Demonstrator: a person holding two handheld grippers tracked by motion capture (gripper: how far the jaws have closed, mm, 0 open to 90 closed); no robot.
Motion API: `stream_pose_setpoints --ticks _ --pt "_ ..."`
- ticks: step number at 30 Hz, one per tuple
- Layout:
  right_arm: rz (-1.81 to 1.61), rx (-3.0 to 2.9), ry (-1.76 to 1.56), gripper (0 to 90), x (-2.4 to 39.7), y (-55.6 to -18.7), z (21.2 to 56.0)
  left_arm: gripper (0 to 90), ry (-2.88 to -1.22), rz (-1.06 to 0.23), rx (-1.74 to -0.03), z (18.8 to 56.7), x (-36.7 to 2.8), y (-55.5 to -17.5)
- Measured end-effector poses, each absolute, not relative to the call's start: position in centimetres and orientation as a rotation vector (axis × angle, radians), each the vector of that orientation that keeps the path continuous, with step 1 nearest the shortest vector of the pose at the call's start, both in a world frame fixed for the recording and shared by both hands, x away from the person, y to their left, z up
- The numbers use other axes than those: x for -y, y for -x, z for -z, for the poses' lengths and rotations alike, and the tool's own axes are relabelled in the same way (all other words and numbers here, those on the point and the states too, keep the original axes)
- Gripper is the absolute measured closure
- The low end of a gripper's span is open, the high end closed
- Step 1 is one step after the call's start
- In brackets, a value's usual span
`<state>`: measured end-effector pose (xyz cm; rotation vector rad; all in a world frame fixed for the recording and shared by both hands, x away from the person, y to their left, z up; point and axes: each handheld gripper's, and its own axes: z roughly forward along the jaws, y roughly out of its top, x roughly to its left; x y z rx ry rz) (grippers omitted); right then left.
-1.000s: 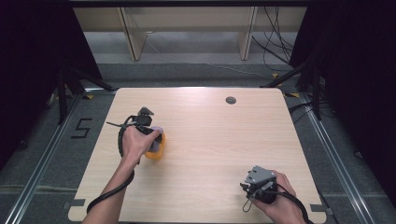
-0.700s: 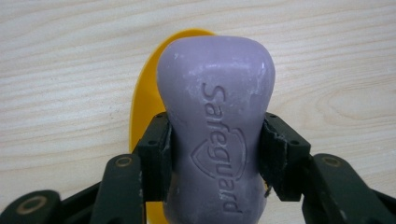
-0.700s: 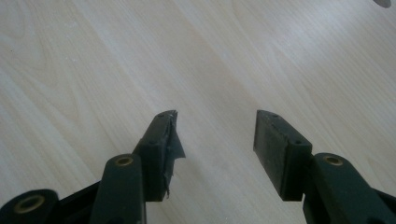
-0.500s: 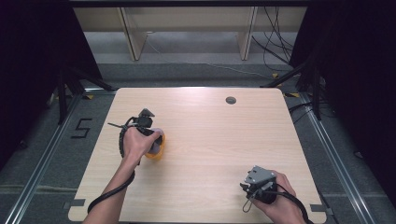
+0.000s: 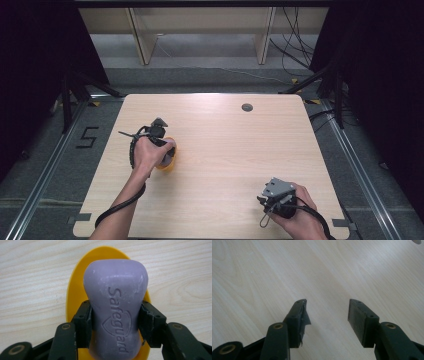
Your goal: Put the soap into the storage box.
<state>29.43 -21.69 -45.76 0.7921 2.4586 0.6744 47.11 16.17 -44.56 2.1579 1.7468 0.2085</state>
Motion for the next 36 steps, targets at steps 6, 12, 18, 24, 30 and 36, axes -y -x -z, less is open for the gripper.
stream_pose_setpoints --ticks 6,12,18,24,30,36 --pt "-0.675 -2.462 -0.789 49.5 21.7 -29.5 45.8 48.9 -2.165 -0.218 -1.746 44.7 -16.1 -47.1" --pt "-0.673 -2.459 -0.793 49.5 21.6 -29.4 45.8 48.8 -2.183 -0.232 -1.741 44.8 -15.9 -47.1" --pt "-0.674 -2.458 -0.792 49.4 21.6 -29.4 45.8 46.6 -2.183 -0.245 -1.731 44.9 -16.0 -47.1" --pt "-0.677 -2.454 -0.792 49.4 21.6 -29.4 45.9 42.8 -2.153 -0.288 -1.708 43.8 -15.9 -46.7" --pt "-0.676 -2.455 -0.791 49.3 21.6 -29.4 45.9 42.0 -2.103 -0.333 -1.663 43.0 -16.2 -46.0" --pt "-0.674 -2.456 -0.793 49.3 21.6 -29.4 45.8 40.3 -2.112 -0.379 -1.584 41.7 -16.6 -44.8"
